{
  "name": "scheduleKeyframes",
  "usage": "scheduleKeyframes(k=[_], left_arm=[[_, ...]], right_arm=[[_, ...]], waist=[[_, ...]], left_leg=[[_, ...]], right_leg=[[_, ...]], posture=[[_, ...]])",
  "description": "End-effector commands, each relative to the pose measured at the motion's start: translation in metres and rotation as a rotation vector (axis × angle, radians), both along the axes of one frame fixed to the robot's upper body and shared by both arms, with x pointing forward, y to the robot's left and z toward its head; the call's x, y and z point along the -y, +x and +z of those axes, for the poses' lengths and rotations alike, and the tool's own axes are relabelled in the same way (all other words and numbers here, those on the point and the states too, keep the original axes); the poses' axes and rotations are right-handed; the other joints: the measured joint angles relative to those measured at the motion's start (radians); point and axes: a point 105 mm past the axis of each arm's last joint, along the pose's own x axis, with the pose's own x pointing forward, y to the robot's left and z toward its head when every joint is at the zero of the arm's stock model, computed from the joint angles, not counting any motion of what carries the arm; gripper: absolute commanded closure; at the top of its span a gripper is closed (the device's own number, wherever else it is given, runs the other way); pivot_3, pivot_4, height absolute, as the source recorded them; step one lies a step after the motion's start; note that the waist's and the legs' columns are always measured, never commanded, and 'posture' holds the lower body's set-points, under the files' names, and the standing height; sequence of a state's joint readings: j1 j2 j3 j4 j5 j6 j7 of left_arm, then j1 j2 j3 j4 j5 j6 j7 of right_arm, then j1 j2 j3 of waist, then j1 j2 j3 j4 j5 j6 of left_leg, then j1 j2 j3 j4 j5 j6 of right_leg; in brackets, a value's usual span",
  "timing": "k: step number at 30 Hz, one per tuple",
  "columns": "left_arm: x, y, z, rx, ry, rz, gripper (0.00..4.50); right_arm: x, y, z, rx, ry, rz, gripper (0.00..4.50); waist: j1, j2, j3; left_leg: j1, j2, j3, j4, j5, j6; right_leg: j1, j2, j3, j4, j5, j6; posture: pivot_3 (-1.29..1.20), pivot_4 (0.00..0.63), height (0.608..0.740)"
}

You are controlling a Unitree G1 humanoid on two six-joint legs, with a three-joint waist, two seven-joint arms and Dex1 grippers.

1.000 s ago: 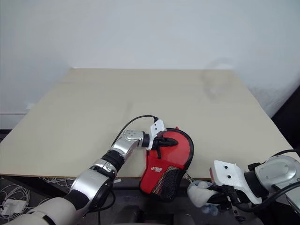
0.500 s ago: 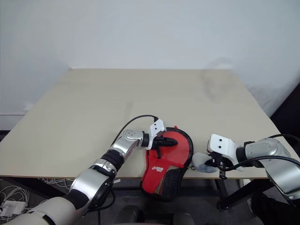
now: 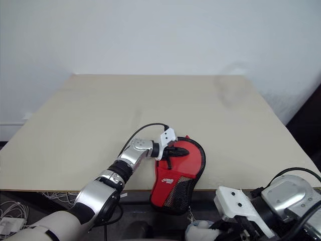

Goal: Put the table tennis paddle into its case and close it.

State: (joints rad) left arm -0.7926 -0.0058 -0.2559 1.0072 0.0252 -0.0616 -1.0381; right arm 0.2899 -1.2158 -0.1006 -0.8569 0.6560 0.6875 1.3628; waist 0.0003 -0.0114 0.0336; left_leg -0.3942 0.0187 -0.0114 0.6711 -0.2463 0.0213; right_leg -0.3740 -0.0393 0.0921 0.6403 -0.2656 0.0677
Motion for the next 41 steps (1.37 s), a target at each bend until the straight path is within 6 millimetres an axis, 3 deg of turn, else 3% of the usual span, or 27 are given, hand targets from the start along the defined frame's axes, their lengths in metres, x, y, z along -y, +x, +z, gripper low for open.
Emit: scheduleKeyframes(k=[1, 8, 13, 16, 17, 20, 23, 26, 31, 32, 35, 41], left_arm=[[-0.006, -0.008, -0.020, -0.053, 0.056, 0.003, 4.50], [-0.007, -0.005, -0.020, -0.046, 0.058, 0.017, 4.50], [-0.010, -0.003, -0.019, -0.051, 0.053, 0.030, 4.50], [-0.013, -0.001, -0.015, -0.048, 0.045, 0.040, 4.50], [-0.015, 0.001, -0.013, -0.044, 0.036, 0.047, 4.50], [-0.022, 0.006, 0.000, -0.007, 0.006, 0.054, 3.85], [-0.035, 0.010, 0.018, 0.029, -0.042, 0.079, 2.82], [-0.065, 0.017, 0.047, 0.093, -0.095, 0.167, 1.76], [-0.147, 0.036, 0.101, 0.228, -0.136, 0.473, 0.01], [-0.174, 0.037, 0.110, 0.261, -0.127, 0.564, 0.01], [-0.226, 0.027, 0.126, 0.287, -0.140, 0.744, 0.01], [-0.284, 0.003, 0.107, 0.242, -0.071, 0.973, 0.01]], right_arm=[[-0.002, 0.004, 0.001, 0.034, -0.001, 0.019, 4.33], [-0.001, 0.015, 0.001, 0.070, -0.001, 0.000, 4.33], [-0.003, 0.014, 0.010, 0.035, 0.022, 0.028, 2.75], [-0.007, 0.023, 0.031, 0.017, 0.105, 0.017, 1.66], [-0.010, 0.030, 0.040, 0.017, 0.147, 0.003, 1.29], [-0.016, 0.069, 0.070, 0.083, 0.279, -0.096, 0.17], [-0.018, 0.125, 0.084, 0.209, 0.339, -0.284, 0.00], [-0.016, 0.182, 0.084, 0.320, 0.346, -0.509, 0.00], [-0.020, 0.214, 0.068, 0.366, 0.344, -0.640, 0.00], [-0.021, 0.218, 0.064, 0.367, 0.348, -0.659, 0.00], [-0.026, 0.227, 0.053, 0.371, 0.347, -0.691, 0.00], [-0.033, 0.251, 0.034, 0.390, 0.296, -0.766, 0.00]], waist=[[0.001, 0.000, 0.000], [0.000, 0.000, 0.000], [0.000, 0.000, 0.000], [-0.002, 0.000, 0.000], [-0.004, 0.000, 0.000], [-0.018, 0.000, 0.000], [-0.028, -0.001, 0.001], [-0.037, -0.002, 0.002], [-0.025, -0.001, 0.003], [-0.023, 0.000, 0.003], [-0.023, 0.001, 0.004], [-0.021, 0.001, 0.004]], left_leg=[[0.000, 0.000, 0.000, 0.000, 0.000, 0.000], [0.000, 0.000, 0.000, 0.000, 0.002, 0.004], [0.000, 0.000, 0.000, 0.000, 0.002, 0.004], [0.000, 0.000, 0.000, 0.000, 0.002, 0.004], [0.000, 0.000, 0.000, 0.000, 0.002, 0.004], [0.001, 0.000, 0.000, -0.001, 0.002, 0.004], [0.000, 0.001, 0.000, -0.003, 0.003, 0.004], [-0.002, 0.003, 0.001, -0.005, 0.003, 0.004], [-0.019, 0.004, 0.000, -0.003, 0.003, 0.005], [-0.019, 0.004, 0.000, -0.003, 0.003, 0.005], [-0.019, 0.004, 0.001, -0.004, 0.003, 0.005], [-0.016, 0.004, 0.000, -0.002, 0.005, 0.004]], right_leg=[[0.000, 0.000, 0.000, 0.000, 0.000, 0.000], [0.000, 0.000, 0.000, 0.000, 0.000, 0.000], [0.000, 0.000, 0.000, 0.000, 0.000, 0.000], [0.000, 0.000, 0.000, 0.000, 0.000, 0.000], [0.000, 0.000, 0.000, 0.000, 0.000, 0.000], [0.000, 0.000, 0.000, 0.001, 0.000, -0.001], [-0.001, 0.000, 0.000, 0.001, 0.001, -0.001], [-0.004, 0.003, 0.003, 0.002, 0.006, -0.005], [-0.021, 0.006, 0.004, 0.006, 0.008, -0.006], [-0.021, 0.006, 0.004, 0.007, 0.008, -0.006], [-0.021, 0.005, 0.004, 0.006, 0.008, -0.006], [-0.017, 0.005, 0.001, 0.006, 0.007, -0.006]], posture=[[0.00, 0.000, 0.740], [0.00, 0.000, 0.740], [0.00, 0.000, 0.740], [0.00, 0.000, 0.740], [0.00, 0.000, 0.740], [0.00, 0.000, 0.740], [0.00, 0.000, 0.740], [0.00, 0.000, 0.740], [0.00, 0.000, 0.740], [0.00, 0.000, 0.740], [0.00, 0.000, 0.740], [0.00, 0.000, 0.740]])
